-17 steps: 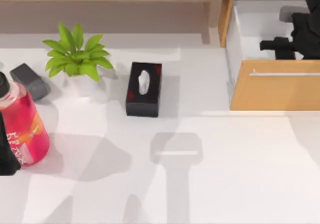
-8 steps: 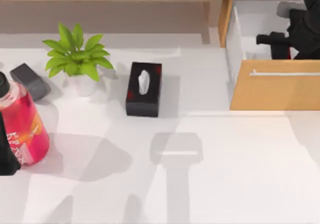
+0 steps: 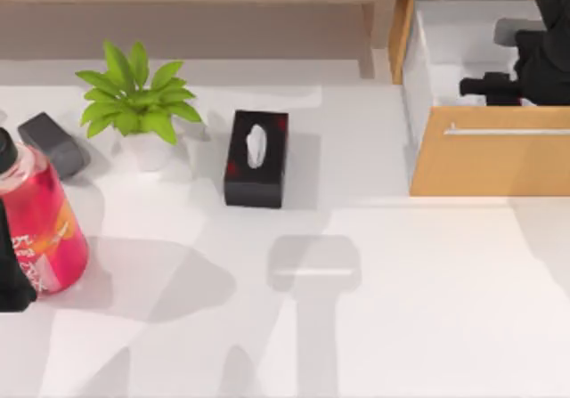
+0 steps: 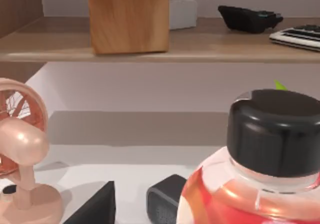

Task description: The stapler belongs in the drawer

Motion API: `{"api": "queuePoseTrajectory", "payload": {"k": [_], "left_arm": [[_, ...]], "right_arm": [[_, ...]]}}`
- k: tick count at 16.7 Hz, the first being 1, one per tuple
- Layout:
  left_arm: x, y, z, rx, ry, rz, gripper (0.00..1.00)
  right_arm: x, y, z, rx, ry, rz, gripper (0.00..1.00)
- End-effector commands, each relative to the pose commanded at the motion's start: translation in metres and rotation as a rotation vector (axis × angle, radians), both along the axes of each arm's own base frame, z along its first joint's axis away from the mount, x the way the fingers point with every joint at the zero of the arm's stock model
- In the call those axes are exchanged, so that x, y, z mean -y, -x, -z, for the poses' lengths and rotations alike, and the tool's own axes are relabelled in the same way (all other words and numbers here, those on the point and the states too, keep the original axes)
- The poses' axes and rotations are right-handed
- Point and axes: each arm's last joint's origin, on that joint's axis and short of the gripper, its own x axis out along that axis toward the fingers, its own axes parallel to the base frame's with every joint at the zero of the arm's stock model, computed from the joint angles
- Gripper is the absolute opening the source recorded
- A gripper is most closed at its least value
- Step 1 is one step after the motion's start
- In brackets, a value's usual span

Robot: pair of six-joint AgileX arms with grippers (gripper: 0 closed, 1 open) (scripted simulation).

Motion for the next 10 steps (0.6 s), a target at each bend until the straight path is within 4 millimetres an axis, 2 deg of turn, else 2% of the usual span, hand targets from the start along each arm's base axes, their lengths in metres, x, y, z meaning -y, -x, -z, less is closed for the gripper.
{"api": "queuePoseTrajectory", "payload": {"k": [3,10], "left_arm": [[0.0,0.0,0.0,0.0,0.0,0.0,1.0],[0.0,0.0,0.0,0.0,0.0,0.0,1.0]], "right_arm": [[0.0,0.0,0.0,0.0,0.0,0.0,0.0],[0.0,0.0,0.0,0.0,0.0,0.0,0.53]]}}
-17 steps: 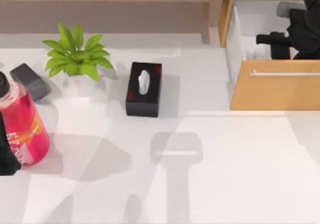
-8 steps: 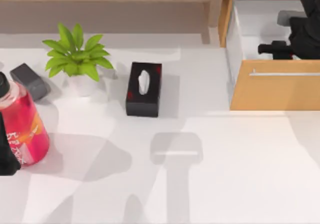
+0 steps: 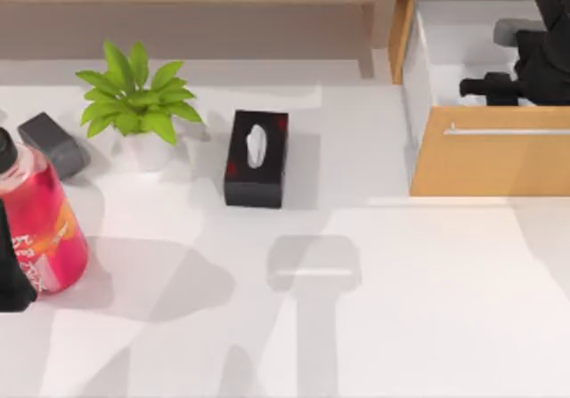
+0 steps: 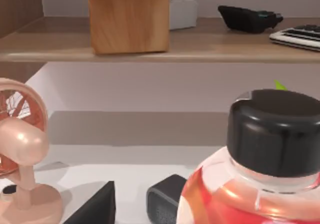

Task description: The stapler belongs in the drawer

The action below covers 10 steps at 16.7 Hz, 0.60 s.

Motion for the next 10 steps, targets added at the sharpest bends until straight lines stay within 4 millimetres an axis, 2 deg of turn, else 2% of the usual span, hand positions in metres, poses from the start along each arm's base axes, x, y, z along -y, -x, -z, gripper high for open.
{"api": "queuePoseTrajectory", "payload": {"k": [6,10], "left_arm": [[0.0,0.0,0.0,0.0,0.0,0.0,1.0],[0.0,0.0,0.0,0.0,0.0,0.0,1.0]], "right_arm": [[0.0,0.0,0.0,0.0,0.0,0.0,0.98],[0.0,0.0,0.0,0.0,0.0,0.0,1.0]]}}
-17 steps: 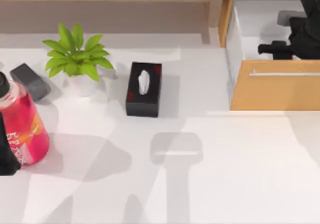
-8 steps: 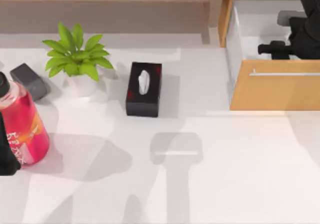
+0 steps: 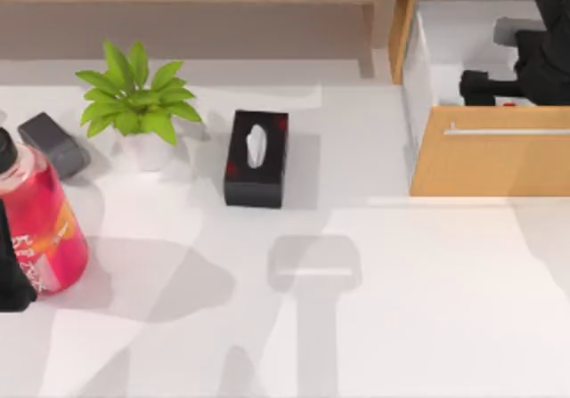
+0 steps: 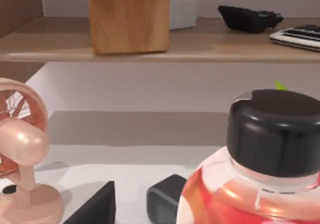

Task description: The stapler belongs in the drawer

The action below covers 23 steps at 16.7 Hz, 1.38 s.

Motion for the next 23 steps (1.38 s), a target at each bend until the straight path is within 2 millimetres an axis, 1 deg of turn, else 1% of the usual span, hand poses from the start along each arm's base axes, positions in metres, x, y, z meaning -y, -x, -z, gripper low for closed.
{"api": "queuePoseTrajectory", "payload": {"k": [6,7,9,11,13,15,17,19,21,23], "left_arm": [[0.0,0.0,0.0,0.0,0.0,0.0,1.0],[0.0,0.0,0.0,0.0,0.0,0.0,1.0],[0.0,0.0,0.0,0.0,0.0,0.0,1.0],[0.0,0.0,0.0,0.0,0.0,0.0,1.0],[0.0,0.0,0.0,0.0,0.0,0.0,1.0],[0.0,0.0,0.0,0.0,0.0,0.0,1.0],[0.0,0.0,0.0,0.0,0.0,0.0,1.0],[0.0,0.0,0.0,0.0,0.0,0.0,1.0],[0.0,0.0,0.0,0.0,0.0,0.0,1.0],[0.0,0.0,0.0,0.0,0.0,0.0,1.0]], "right_arm": [[0.001,0.0,0.0,0.0,0.0,0.002,1.0],[0.0,0.0,-0.003,0.017,0.004,-0.007,1.0],[-0.003,0.001,-0.02,0.103,0.025,-0.048,1.0],[-0.008,0.004,-0.045,0.241,0.066,-0.114,1.0],[-0.02,0.012,-0.068,0.404,0.121,-0.208,1.0],[-0.04,0.023,-0.08,0.567,0.184,-0.323,1.0],[-0.066,0.037,-0.076,0.72,0.253,-0.458,1.0],[-0.092,0.055,-0.062,0.866,0.325,-0.596,1.0],[-0.115,0.079,-0.04,0.994,0.405,-0.731,1.0],[-0.129,0.107,-0.014,1.105,0.494,-0.856,1.0]]}}
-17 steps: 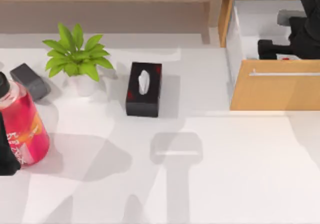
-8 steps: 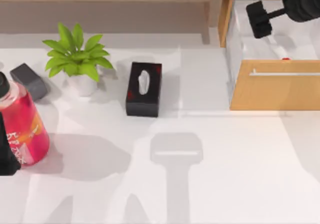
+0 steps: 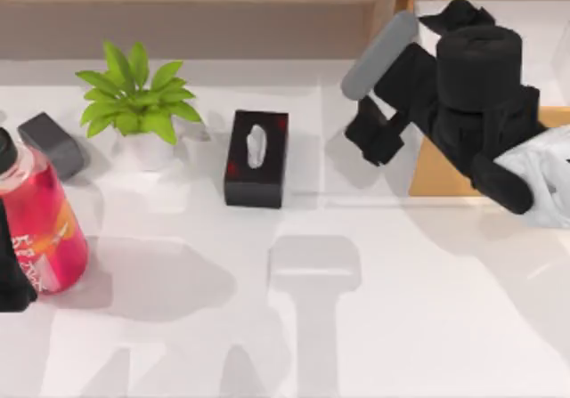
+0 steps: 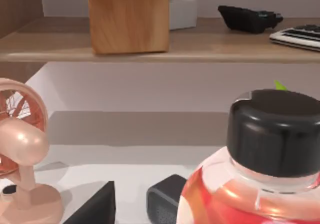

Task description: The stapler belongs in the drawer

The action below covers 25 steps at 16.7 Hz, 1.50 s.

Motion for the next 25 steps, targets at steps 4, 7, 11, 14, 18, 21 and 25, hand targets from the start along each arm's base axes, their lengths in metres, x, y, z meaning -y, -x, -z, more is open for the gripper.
{"api": "queuePoseTrajectory", "payload": {"k": [4,7,11,14,18,21,25], "left_arm": [[0.0,0.0,0.0,0.0,0.0,0.0,1.0],[0.0,0.0,0.0,0.0,0.0,0.0,1.0],[0.0,0.0,0.0,0.0,0.0,0.0,1.0],[0.0,0.0,0.0,0.0,0.0,0.0,1.0],[0.0,0.0,0.0,0.0,0.0,0.0,1.0],[0.0,0.0,0.0,0.0,0.0,0.0,1.0],[0.0,0.0,0.0,0.0,0.0,0.0,1.0]], "right_arm": [[0.002,0.057,0.044,0.227,0.193,-0.118,1.0],[0.025,0.087,0.063,0.351,0.333,-0.122,1.0],[0.068,0.109,0.079,0.409,0.527,-0.04,1.0],[0.096,0.111,0.078,0.421,0.639,0.056,1.0],[0.115,0.109,0.076,0.416,0.714,0.134,1.0],[0.115,0.109,0.076,0.416,0.714,0.134,1.0],[0.115,0.104,0.077,0.415,0.714,0.132,1.0]]}}
